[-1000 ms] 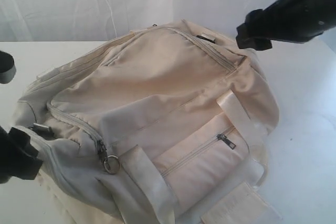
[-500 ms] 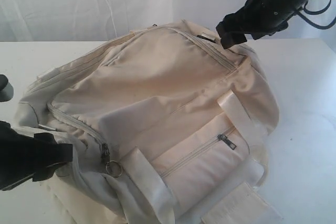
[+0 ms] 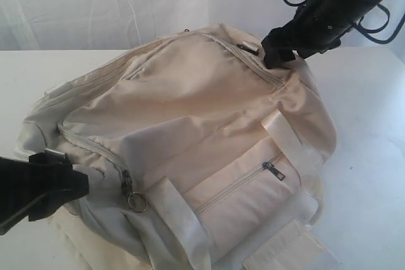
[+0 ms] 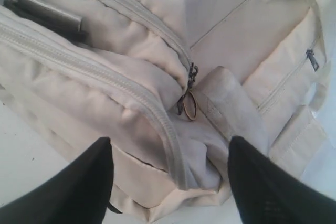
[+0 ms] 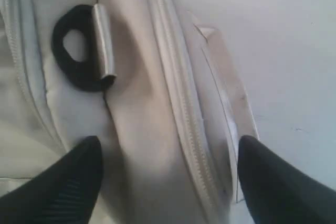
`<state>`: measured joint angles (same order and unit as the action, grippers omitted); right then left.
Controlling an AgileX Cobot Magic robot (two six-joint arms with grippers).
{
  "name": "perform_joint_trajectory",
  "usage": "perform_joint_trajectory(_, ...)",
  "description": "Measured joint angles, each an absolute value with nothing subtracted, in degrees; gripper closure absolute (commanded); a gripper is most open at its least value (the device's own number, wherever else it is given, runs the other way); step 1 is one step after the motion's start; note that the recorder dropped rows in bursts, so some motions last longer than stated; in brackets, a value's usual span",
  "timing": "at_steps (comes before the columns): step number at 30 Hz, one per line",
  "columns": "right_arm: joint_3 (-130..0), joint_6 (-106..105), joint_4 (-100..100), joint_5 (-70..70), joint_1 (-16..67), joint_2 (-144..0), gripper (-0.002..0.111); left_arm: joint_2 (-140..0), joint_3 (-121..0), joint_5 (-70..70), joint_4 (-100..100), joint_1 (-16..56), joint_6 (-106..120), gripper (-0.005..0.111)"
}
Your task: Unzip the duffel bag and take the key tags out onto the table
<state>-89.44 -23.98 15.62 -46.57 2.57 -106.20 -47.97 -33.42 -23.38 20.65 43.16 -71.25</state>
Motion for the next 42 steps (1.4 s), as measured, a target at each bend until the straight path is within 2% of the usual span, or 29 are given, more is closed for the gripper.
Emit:
perform_joint_trajectory(6, -89.44, -24.60, 17.26, -46.35, 2.57, -107.42, 0.045, -49.43, -31.82, -23.08, 22.59, 43.16, -71.94, 0.041)
perform_joint_trajectory(8, -89.44, -24.60, 17.64, -46.35, 2.57, -107.51, 0.052, -51.01, -30.79, -21.91, 24.15, 43.16, -73.70, 0.041)
perform_joint_trajectory(10, -89.44, -24.60, 17.82, -46.55, 2.57, -107.51, 0.065, -52.86, -30.03, -20.70, 26.74, 43.16, -76.39, 0.043)
perform_joint_trajectory(12, -89.44, -24.71, 17.92, -47.02, 2.57, -107.51, 0.079, -54.60, -29.77, -19.80, 31.13, 43.16, -80.47, 0.052)
perform_joint_trajectory(13, -89.44, -24.71, 17.92, -47.48, 2.57, -107.51, 0.088, -55.24, -29.73, -19.56, 33.73, 43.16, -82.70, 0.061)
perform_joint_trajectory(17, -89.47, -24.71, 18.20, -49.14, 2.57, -107.51, 0.108, -57.64, -29.73, -20.44, 42.13, 43.16, -89.60, 0.105)
perform_joint_trajectory(27, -88.35, -17.06, 16.61, -57.42, 2.57, -104.62, 0.108, -53.38, -29.73, -34.75, 56.89, 43.16, -88.31, 0.106)
perform_joint_trajectory(30, -83.15, -15.30, 16.61, -58.02, 2.57, -100.08, 0.108, -52.35, -29.87, -35.65, 58.21, 42.07, -81.92, 0.107)
perform_joint_trajectory(37, -66.24, -10.87, 16.61, -57.20, 2.57, -84.19, 0.108, -52.35, -34.86, -33.29, 53.20, 34.21, -61.52, 0.107)
perform_joint_trajectory(42, -59.20, -9.06, 16.61, -55.82, 2.57, -76.77, 0.108, -52.31, -35.43, -31.53, 48.41, 32.47, -52.38, 0.107)
